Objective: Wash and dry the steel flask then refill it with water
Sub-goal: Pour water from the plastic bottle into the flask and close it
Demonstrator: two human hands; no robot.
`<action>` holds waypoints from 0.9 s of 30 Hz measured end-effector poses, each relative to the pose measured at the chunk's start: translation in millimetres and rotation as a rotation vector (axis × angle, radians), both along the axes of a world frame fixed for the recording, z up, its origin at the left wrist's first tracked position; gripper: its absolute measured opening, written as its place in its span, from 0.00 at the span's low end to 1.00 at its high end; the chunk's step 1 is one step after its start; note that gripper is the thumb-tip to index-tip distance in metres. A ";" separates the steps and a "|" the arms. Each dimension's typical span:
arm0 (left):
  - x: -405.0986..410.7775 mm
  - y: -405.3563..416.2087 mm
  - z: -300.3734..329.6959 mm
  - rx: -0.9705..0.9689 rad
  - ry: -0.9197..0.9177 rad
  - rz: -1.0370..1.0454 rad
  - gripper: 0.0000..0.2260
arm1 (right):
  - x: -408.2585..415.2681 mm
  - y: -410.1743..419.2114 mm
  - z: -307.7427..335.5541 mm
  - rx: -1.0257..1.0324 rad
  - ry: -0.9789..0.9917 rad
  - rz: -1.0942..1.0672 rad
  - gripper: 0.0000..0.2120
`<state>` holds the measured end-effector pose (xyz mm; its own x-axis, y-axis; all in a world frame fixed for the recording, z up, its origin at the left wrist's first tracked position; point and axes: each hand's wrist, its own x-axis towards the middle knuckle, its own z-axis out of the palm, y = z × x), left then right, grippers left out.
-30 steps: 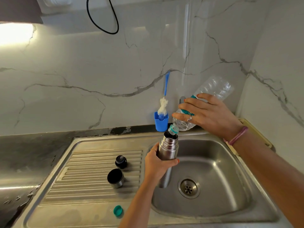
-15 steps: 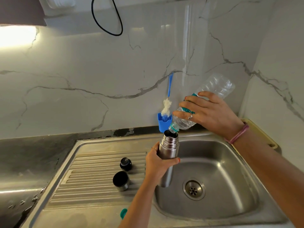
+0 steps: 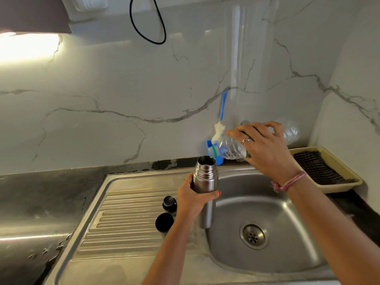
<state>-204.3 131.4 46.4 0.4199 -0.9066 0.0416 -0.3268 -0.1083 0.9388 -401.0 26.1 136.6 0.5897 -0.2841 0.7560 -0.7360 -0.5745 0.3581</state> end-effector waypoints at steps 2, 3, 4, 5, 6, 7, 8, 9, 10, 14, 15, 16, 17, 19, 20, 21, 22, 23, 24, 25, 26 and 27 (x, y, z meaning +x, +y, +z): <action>8.1 3.7 3.9 -0.001 0.002 0.010 0.26 | 10.9 4.3 -4.6 0.151 -0.076 -0.021 0.37; 12.4 5.9 5.8 -0.002 0.002 0.020 0.25 | 17.3 7.1 -6.9 0.227 -0.122 -0.024 0.39; 17.0 7.9 7.6 -0.005 0.005 0.033 0.25 | 23.9 10.3 -8.8 0.291 -0.170 -0.024 0.41; 22.0 9.8 9.3 -0.013 0.008 0.049 0.25 | 30.4 12.9 -10.9 0.350 -0.214 -0.021 0.41; 27.2 12.0 11.2 -0.022 0.009 0.064 0.25 | 36.6 15.4 -12.9 0.411 -0.253 -0.016 0.41; 32.3 14.5 13.4 -0.029 0.012 0.076 0.25 | 42.6 17.7 -15.0 0.479 -0.284 -0.012 0.40; 37.4 17.1 15.7 -0.037 0.018 0.086 0.26 | 48.7 19.6 -17.9 0.539 -0.312 -0.010 0.40; 42.9 19.6 17.5 -0.045 0.027 0.097 0.26 | 55.1 20.9 -21.3 0.585 -0.341 -0.010 0.39; 48.2 22.3 19.2 -0.052 0.037 0.110 0.26 | 61.5 21.8 -25.4 0.634 -0.378 -0.003 0.39; 71.9 32.7 23.8 -0.068 0.036 0.165 0.27 | 86.9 24.1 -43.9 0.897 -0.567 0.139 0.37; 78.5 35.5 24.4 -0.072 0.039 0.181 0.27 | 92.4 25.0 -49.6 0.949 -0.614 0.191 0.36; 85.6 38.2 24.9 -0.077 0.046 0.198 0.27 | 97.5 27.0 -54.8 0.992 -0.668 0.240 0.36; 92.5 40.7 25.8 -0.081 0.055 0.212 0.28 | 102.3 29.8 -59.0 1.032 -0.726 0.279 0.36; 106.4 45.3 27.3 -0.083 0.062 0.236 0.28 | 110.5 35.9 -67.2 1.099 -0.825 0.329 0.35; 113.4 47.4 27.6 -0.087 0.066 0.246 0.28 | 113.6 39.0 -71.4 1.124 -0.858 0.340 0.34; 120.4 49.2 27.5 -0.090 0.068 0.255 0.28 | 116.6 41.9 -74.9 1.142 -0.885 0.350 0.34; 127.1 50.5 27.3 -0.092 0.063 0.265 0.28 | 119.3 43.6 -79.1 1.153 -0.905 0.357 0.34; 133.3 51.9 26.6 -0.091 0.053 0.274 0.29 | 121.7 45.1 -83.7 1.158 -0.922 0.360 0.34; 139.4 52.7 25.3 -0.088 0.042 0.284 0.29 | 123.5 46.4 -88.1 1.158 -0.937 0.354 0.33; 144.7 53.6 23.8 -0.087 0.035 0.293 0.30 | 125.2 47.4 -92.4 1.161 -0.951 0.346 0.33; 150.0 54.2 22.0 -0.085 0.037 0.303 0.30 | 126.4 48.4 -96.7 1.168 -0.962 0.341 0.33; 154.7 54.7 20.3 -0.083 0.045 0.314 0.30 | 127.4 49.6 -100.4 1.177 -0.973 0.341 0.33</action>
